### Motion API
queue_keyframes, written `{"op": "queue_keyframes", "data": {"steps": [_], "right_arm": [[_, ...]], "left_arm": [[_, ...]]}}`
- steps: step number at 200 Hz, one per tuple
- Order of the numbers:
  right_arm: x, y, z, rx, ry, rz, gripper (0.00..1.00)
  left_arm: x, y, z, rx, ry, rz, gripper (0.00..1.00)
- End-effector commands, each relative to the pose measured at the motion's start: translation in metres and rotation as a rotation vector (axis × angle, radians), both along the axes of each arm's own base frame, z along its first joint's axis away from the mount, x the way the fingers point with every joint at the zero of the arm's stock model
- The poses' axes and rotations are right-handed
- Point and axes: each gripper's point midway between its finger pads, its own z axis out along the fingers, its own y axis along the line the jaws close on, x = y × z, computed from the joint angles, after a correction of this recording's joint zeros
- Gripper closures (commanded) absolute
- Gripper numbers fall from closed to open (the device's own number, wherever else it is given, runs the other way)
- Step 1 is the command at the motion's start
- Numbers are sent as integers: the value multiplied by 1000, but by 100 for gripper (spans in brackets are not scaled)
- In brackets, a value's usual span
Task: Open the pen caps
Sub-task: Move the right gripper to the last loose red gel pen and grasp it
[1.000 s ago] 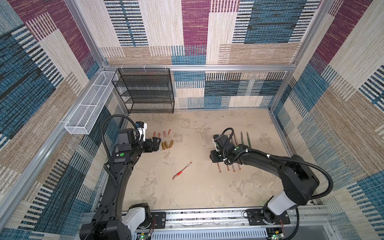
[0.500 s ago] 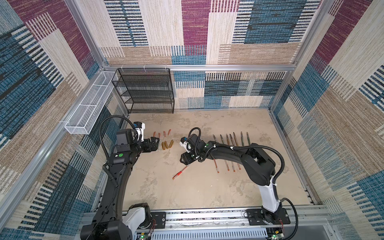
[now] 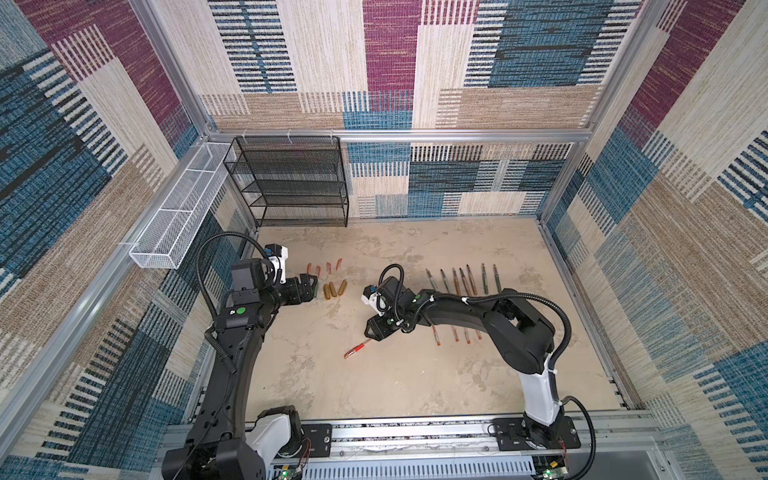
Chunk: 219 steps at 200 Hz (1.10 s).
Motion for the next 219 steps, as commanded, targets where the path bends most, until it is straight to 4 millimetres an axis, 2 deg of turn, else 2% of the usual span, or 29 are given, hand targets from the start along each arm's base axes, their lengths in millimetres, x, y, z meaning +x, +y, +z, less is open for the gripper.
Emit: {"op": "queue_keyframes", "data": {"steps": [1,44,61,80,102,120,145,172,200,219], "right_arm": [[-34,-25,-20,-98,96,25,46],[-64,-31,-24,-175,117,120,50],[-70,-32,-24,-224,112,165,51],[-63,-32,-21,-284,59,171,51],[-55,-22,-16,-291,2,187,51],[-49,-19,-18,-349,-37,193,51],[-50,-18,-26,-397,-68,233,51],[-51,-25,-37,-489,-73,259,58],[-57,-29,-45,-511,-72,281,60],[-54,-40,-48,-570,-83,270,65]], "left_arm": [[4,0,8,-12,-34,-2,10],[6,0,6,-22,-26,5,10],[6,0,6,-26,-26,4,10],[6,2,7,-24,-24,13,10],[5,4,7,-15,-32,21,10],[5,6,7,-16,-29,29,11],[5,8,7,-13,-34,37,11],[5,8,8,-17,-33,37,11],[4,9,7,-12,-38,41,11],[5,11,7,-18,-31,47,12]]}}
